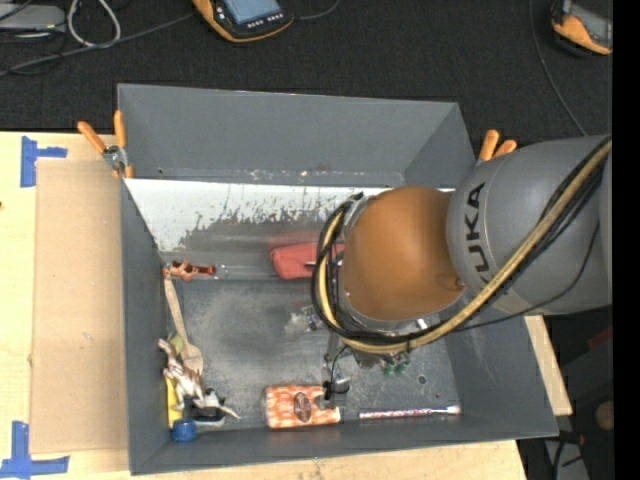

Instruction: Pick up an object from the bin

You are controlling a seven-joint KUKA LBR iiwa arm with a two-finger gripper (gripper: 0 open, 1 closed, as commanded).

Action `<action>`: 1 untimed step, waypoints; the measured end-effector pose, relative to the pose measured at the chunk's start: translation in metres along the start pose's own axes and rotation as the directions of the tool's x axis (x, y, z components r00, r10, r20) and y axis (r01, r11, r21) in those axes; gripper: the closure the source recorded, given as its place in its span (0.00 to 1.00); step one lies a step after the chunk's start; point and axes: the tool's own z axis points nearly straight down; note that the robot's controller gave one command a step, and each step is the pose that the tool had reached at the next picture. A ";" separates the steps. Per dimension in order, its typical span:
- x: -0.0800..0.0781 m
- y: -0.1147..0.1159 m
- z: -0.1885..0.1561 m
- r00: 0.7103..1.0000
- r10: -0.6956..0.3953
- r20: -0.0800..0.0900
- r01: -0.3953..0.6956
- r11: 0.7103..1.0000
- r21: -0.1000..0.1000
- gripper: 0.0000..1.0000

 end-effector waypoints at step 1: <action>0.011 0.002 0.022 0.999 0.033 0.004 -0.033 0.999 0.000 0.00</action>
Offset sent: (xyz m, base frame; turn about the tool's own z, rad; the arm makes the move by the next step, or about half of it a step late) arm -0.0191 -0.0145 -0.0200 -0.0315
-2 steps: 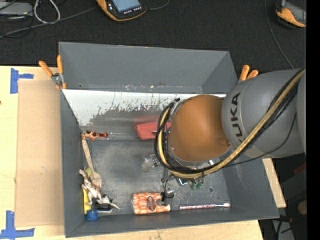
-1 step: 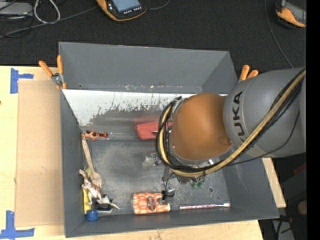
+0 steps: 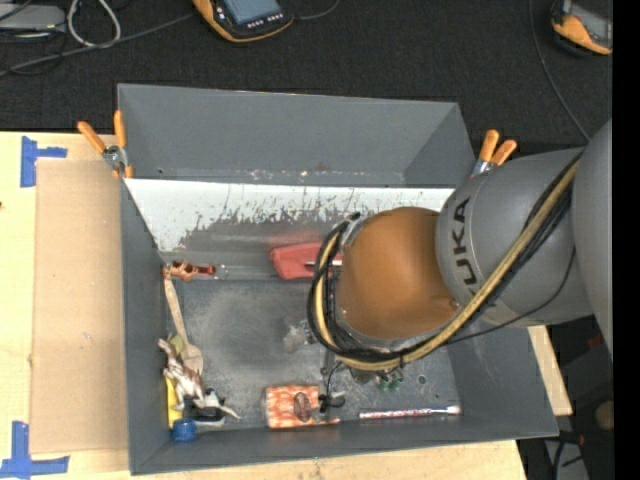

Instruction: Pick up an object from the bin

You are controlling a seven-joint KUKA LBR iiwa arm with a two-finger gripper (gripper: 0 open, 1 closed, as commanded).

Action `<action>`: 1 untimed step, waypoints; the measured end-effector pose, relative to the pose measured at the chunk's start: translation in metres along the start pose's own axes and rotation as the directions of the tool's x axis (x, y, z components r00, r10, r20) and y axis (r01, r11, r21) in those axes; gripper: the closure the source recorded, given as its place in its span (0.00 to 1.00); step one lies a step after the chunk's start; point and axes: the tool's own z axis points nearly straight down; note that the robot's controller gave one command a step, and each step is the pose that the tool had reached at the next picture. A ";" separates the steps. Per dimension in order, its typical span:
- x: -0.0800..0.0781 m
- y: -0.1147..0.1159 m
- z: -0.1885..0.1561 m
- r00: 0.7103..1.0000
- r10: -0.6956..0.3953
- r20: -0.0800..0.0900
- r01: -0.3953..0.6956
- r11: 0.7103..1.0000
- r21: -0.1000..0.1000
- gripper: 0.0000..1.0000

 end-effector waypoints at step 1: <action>0.012 -0.010 -0.001 0.998 -0.066 -0.003 0.066 0.998 -0.001 0.00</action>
Offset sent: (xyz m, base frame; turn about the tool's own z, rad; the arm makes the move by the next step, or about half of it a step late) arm -0.0082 0.0058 -0.0398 -0.0669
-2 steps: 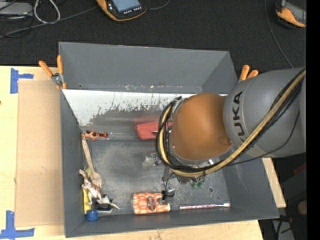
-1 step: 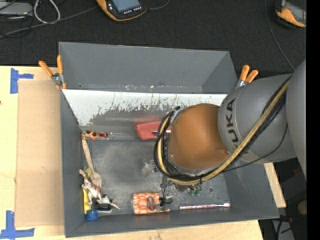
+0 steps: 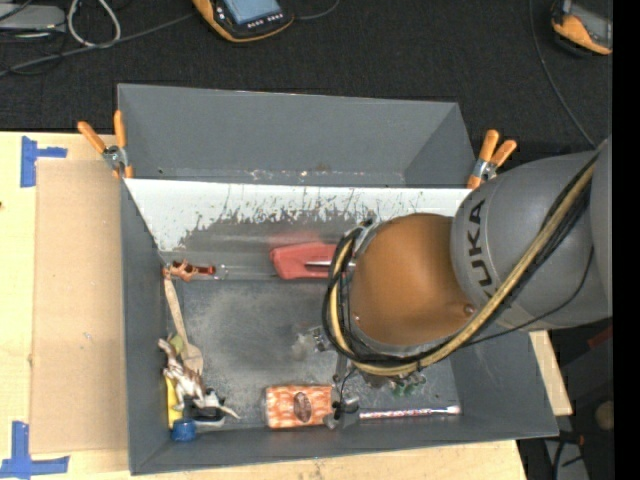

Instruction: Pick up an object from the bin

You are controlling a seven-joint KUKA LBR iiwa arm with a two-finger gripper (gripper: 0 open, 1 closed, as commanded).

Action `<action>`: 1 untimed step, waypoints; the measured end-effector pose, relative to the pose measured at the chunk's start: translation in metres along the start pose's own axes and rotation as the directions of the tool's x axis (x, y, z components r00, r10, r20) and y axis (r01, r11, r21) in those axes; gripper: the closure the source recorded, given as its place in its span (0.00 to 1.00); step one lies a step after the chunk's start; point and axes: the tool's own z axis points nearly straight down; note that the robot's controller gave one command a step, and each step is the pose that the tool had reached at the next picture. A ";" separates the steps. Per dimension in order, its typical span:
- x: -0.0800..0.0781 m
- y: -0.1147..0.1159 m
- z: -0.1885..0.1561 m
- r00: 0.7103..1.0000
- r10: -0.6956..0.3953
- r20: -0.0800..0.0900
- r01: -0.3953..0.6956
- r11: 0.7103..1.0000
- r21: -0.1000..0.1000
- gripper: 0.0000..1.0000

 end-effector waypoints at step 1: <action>-0.008 0.016 0.040 1.000 -0.001 0.008 0.001 1.000 0.001 0.00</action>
Offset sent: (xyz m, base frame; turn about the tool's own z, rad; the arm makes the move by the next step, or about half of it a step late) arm 0.0007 0.0105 -0.0443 -0.1646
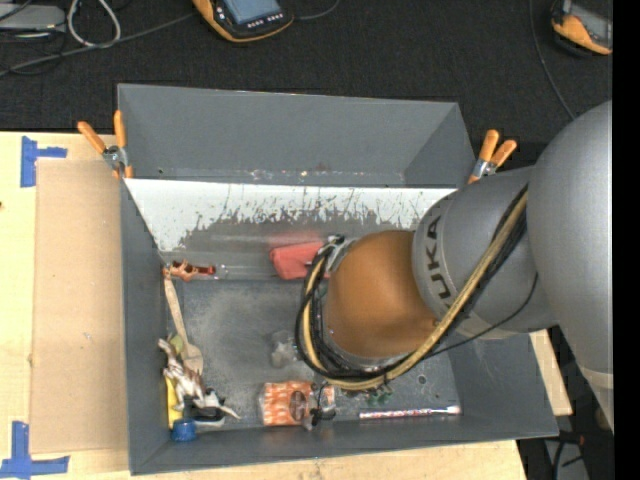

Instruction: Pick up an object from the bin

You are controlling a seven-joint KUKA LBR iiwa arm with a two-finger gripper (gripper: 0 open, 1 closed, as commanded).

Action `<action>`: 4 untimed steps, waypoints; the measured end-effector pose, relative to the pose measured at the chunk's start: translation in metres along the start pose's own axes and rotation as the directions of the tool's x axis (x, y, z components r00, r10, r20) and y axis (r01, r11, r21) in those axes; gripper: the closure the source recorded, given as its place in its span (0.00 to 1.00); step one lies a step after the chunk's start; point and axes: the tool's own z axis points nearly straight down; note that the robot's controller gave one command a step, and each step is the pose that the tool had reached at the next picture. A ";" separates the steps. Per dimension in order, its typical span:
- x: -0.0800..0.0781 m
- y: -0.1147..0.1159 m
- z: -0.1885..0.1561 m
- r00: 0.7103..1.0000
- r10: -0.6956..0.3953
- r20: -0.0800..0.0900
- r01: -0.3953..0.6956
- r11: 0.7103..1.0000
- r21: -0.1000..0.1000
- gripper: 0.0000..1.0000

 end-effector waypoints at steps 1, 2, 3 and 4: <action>0.000 -0.002 0.002 0.994 -0.110 0.005 0.110 0.994 0.001 0.00; 0.004 -0.006 0.004 0.987 -0.158 -0.002 0.158 0.987 -0.001 1.00; 0.004 -0.006 0.004 0.988 -0.157 -0.002 0.157 0.988 -0.001 1.00; 0.006 -0.007 -0.020 0.988 -0.153 -0.016 0.153 0.988 -0.004 1.00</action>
Offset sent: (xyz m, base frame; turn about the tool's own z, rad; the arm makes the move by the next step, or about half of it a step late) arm 0.0000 0.0000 0.0000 0.0000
